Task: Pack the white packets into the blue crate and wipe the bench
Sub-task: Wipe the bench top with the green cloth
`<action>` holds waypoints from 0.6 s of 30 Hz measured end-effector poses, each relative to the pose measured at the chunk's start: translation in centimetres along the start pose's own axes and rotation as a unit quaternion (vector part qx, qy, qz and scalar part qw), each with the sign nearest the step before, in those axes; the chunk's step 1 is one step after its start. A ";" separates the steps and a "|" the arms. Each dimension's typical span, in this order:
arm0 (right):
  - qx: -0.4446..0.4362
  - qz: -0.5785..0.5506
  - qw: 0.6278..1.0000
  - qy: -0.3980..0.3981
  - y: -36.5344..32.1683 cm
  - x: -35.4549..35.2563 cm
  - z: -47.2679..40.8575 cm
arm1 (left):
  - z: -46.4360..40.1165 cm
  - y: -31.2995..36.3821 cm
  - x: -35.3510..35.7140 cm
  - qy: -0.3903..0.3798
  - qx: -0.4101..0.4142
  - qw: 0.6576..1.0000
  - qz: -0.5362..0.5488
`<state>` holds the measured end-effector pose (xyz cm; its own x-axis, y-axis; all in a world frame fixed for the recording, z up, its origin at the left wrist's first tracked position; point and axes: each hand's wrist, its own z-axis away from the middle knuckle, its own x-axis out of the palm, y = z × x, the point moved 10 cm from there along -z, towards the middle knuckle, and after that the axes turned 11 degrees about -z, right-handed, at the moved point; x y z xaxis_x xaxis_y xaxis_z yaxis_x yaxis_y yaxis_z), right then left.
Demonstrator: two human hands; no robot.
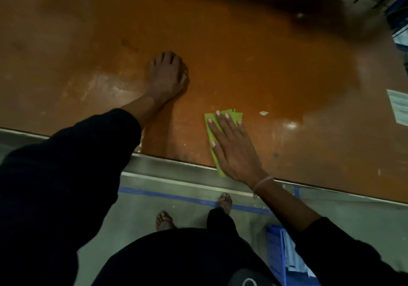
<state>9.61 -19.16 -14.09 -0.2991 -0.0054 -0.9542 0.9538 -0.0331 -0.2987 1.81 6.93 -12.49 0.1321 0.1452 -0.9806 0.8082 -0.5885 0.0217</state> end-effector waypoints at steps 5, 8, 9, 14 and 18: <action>0.157 -0.024 0.984 0.081 4.7 -1.5 0.8 | 0.0 0.1 0.0 -0.002 0.000 1.000 -0.002; 0.221 -0.005 0.970 0.102 3.5 -0.9 0.5 | -0.3 -0.1 0.3 -0.010 0.002 1.000 0.000; 0.186 -0.005 0.979 0.083 2.1 -0.3 0.0 | -0.4 0.0 0.3 -0.011 0.004 1.000 0.003; 0.000 -0.009 1.000 -0.001 1.4 -0.2 -1.7 | -0.5 -0.1 0.5 -0.010 0.005 1.000 0.005; 0.168 -0.008 0.983 0.072 9.0 -2.3 -6.1 | -0.3 -0.3 0.6 -0.008 0.004 1.000 0.007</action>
<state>19.10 -13.37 -14.67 -0.2842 0.1385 -0.9487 0.8777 -0.3607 -0.3155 1.78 7.46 -13.05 0.1336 0.1240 -0.9832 0.8013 -0.5973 0.0336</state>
